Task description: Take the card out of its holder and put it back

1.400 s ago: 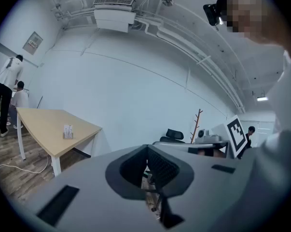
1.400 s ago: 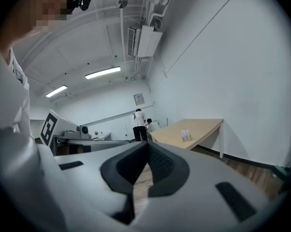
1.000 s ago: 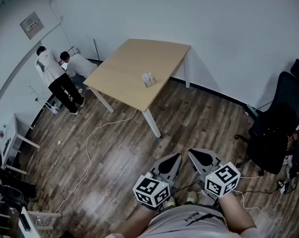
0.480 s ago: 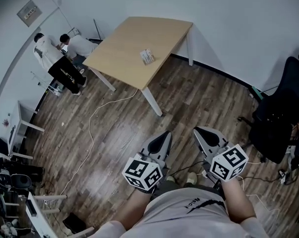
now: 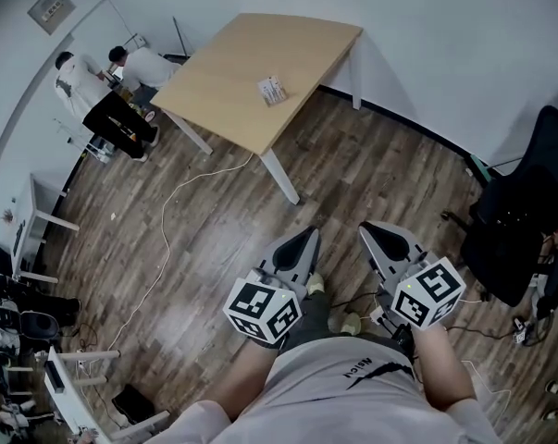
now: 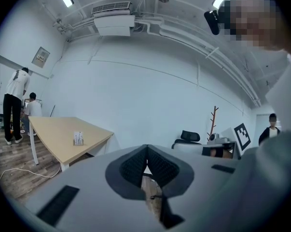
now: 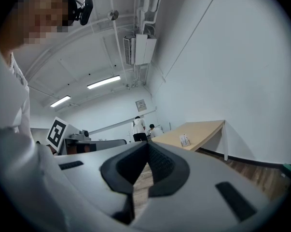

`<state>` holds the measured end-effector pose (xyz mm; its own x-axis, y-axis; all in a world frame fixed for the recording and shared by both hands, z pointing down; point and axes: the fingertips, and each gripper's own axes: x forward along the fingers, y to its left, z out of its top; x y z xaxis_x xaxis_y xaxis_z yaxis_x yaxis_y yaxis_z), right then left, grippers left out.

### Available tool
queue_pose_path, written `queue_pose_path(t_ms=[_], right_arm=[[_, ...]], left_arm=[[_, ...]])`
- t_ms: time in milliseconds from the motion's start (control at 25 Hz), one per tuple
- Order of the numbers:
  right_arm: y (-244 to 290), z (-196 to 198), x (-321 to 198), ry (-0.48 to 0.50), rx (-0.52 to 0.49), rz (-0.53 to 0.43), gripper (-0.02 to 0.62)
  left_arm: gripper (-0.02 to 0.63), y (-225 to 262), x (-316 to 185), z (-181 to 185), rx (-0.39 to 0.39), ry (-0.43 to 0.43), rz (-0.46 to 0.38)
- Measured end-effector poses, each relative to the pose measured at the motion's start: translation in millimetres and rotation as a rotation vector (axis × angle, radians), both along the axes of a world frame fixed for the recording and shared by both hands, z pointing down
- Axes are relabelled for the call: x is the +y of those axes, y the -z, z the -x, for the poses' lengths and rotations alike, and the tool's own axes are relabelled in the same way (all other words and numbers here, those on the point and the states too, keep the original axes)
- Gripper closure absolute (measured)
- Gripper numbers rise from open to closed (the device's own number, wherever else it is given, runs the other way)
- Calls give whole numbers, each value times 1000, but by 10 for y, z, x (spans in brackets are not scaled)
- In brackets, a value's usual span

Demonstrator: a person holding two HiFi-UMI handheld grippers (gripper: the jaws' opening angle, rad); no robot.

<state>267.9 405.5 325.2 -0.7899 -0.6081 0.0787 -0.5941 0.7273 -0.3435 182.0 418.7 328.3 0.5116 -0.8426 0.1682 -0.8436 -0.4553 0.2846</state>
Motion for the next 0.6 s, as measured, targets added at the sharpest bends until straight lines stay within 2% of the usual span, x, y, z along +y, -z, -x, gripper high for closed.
queue_pose_path(t_ms=[320, 440, 600], right_arm=[[-53, 215, -427, -4, 30, -7, 581], [-93, 389, -687, -3, 47, -6, 581], [-181, 710, -1191, -8, 66, 22, 581]], left_arm=[[592, -103, -508, 123, 11, -24, -11], [592, -151, -810, 276, 14, -31, -13], [592, -211, -1283, 606, -19, -33, -10]])
